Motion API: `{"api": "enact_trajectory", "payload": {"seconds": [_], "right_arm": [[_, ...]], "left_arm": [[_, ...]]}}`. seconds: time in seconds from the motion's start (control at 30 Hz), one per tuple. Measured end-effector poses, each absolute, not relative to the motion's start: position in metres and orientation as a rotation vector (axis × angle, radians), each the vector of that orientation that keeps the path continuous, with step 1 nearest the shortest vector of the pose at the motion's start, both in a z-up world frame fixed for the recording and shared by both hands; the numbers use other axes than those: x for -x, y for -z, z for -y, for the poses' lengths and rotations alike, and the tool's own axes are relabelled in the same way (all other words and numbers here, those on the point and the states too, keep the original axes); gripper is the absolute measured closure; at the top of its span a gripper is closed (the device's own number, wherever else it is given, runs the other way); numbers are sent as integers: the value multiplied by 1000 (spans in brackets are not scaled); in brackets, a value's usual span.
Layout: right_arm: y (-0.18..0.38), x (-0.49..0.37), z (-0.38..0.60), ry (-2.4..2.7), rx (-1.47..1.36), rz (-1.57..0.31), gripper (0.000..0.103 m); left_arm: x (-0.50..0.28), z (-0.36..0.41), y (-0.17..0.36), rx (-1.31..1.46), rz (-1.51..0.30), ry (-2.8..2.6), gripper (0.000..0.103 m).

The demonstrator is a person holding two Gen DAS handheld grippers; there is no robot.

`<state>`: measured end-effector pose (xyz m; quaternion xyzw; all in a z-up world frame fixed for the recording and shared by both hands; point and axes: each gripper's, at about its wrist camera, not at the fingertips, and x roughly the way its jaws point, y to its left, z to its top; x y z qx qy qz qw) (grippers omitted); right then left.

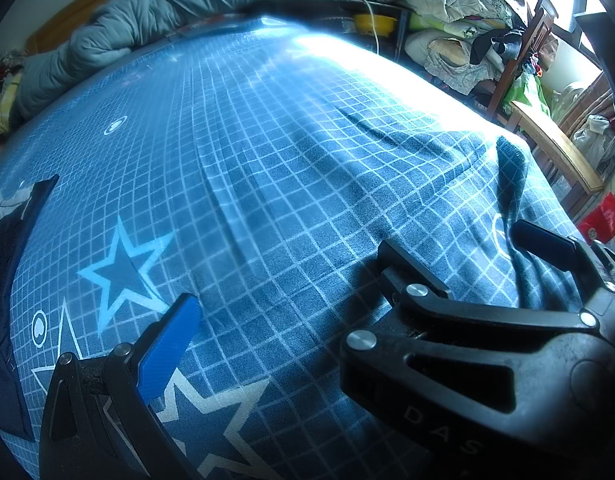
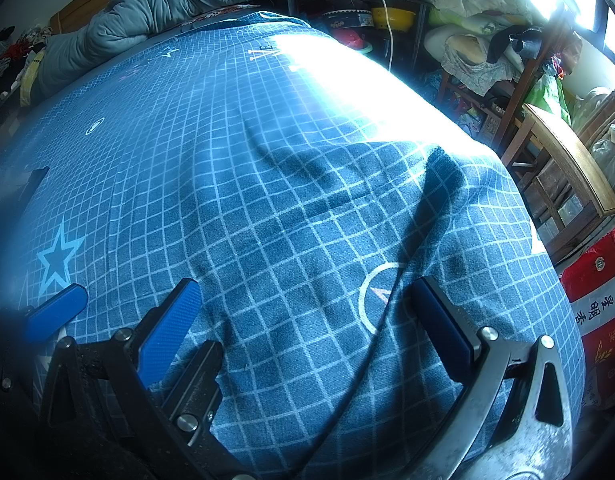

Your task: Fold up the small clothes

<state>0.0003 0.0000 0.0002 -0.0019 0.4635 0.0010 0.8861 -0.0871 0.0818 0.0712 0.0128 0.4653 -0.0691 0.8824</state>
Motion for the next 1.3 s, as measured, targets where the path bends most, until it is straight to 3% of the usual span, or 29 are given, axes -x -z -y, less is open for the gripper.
{"api": "enact_trajectory", "payload": {"seconds": [1.3], "right_arm": [[1, 0, 0, -1, 5, -965, 0]], "left_arm": [[87, -82, -72, -22, -960, 153, 0]]}}
